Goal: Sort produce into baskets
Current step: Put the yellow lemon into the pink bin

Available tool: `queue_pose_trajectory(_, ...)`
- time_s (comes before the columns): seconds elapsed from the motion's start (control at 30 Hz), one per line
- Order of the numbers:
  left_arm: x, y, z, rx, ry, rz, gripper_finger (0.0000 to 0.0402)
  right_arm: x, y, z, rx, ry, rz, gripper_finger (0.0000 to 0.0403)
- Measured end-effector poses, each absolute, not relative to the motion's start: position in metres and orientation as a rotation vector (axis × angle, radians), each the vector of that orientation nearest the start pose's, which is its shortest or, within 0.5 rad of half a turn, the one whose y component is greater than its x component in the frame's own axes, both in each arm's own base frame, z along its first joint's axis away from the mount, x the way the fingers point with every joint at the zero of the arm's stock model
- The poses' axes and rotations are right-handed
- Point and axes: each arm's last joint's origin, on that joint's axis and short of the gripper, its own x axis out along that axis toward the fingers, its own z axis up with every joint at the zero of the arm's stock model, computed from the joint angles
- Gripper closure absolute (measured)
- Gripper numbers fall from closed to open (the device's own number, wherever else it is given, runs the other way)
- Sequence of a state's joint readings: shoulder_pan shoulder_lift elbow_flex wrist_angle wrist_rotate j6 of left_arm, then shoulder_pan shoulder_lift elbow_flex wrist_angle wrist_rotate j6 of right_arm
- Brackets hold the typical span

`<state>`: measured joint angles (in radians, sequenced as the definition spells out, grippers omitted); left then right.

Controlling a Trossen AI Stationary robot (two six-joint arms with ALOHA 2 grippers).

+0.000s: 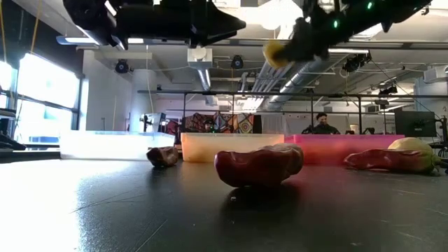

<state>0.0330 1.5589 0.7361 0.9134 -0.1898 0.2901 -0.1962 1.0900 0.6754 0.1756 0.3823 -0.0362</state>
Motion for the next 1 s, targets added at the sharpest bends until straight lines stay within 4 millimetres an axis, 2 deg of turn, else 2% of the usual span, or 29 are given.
queue_pose_trajectory(0.23, 0.323, 0.016, 0.236, 0.267, -0.05, 0.228, 0.0117, 0.202, -0.113, 0.239, 0.173, 0.524, -0.875, 0.0258)
queue_pose_trajectory(0.37, 0.323, 0.016, 0.236, 0.267, -0.046, 0.226, 0.0117, 0.185, -0.134, 0.222, 0.328, 0.647, -0.94, 0.0258)
queue_pose_trajectory(0.47, 0.323, 0.016, 0.236, 0.267, -0.046, 0.224, 0.0117, 0.178, -0.141, 0.211, 0.431, 0.723, -0.934, 0.0258)
queue_pose_trajectory(0.63, 0.323, 0.016, 0.236, 0.264, -0.048, 0.224, 0.0117, 0.175, -0.146, 0.198, 0.499, 0.817, -0.905, 0.0257)
queue_pose_trajectory(1.0, 0.323, 0.016, 0.236, 0.257, -0.044, 0.223, 0.0117, 0.177, -0.148, 0.18, 0.498, 0.945, -0.881, 0.0251)
